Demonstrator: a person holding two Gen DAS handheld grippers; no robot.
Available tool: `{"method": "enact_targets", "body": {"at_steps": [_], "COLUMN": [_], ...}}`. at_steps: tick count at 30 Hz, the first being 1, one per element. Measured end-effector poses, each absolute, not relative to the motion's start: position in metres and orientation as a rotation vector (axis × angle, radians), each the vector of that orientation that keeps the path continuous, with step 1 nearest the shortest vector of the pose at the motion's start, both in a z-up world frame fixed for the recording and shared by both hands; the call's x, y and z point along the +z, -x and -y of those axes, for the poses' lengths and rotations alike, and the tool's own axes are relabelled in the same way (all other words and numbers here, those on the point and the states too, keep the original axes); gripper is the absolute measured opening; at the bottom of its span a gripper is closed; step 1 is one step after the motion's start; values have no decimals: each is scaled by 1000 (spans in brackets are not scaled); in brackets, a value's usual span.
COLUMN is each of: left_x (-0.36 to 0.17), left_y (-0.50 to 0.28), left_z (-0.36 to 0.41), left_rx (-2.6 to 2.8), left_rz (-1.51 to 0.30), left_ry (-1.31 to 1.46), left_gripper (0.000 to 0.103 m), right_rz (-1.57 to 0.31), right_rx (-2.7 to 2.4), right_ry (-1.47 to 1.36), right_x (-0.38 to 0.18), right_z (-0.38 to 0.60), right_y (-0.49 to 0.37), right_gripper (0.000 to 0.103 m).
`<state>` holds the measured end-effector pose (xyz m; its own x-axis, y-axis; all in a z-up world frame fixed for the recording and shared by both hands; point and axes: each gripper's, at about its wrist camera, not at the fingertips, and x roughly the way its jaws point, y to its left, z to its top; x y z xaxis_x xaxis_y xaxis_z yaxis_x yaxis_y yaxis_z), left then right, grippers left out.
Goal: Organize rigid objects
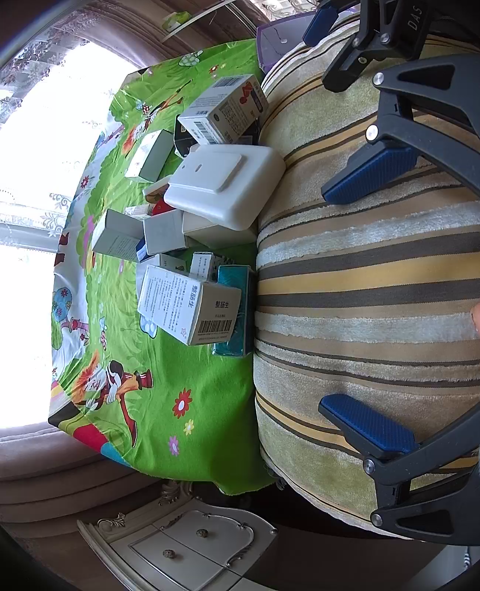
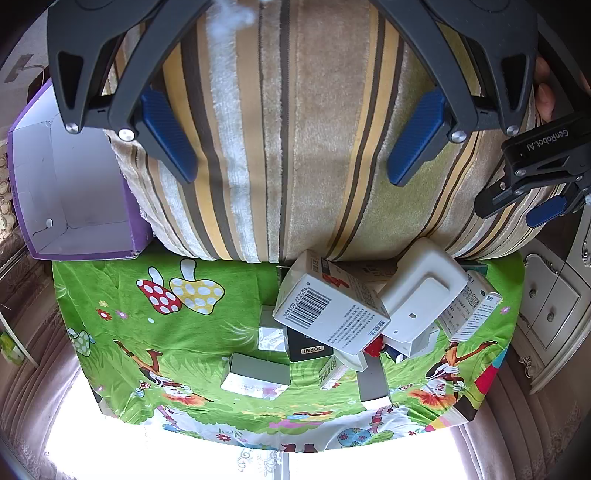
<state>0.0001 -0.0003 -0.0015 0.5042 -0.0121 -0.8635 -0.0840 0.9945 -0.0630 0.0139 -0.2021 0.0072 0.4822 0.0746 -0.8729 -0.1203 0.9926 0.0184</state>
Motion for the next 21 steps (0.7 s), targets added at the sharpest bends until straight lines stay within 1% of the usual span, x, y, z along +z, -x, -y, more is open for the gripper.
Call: {"method": "enact_targets", "body": {"at_steps": [21], "left_x": [-5], "left_y": [-3], "left_z": [-1], "left_rx": [46], "left_rz": [-1049], "left_ry": [103], "left_gripper": [103], "right_rz": [-1045], "right_rx": [124], "right_ry": [36], "right_x": [7], "right_z": [203], "right_y": [-11], "right_gripper": [103]}}
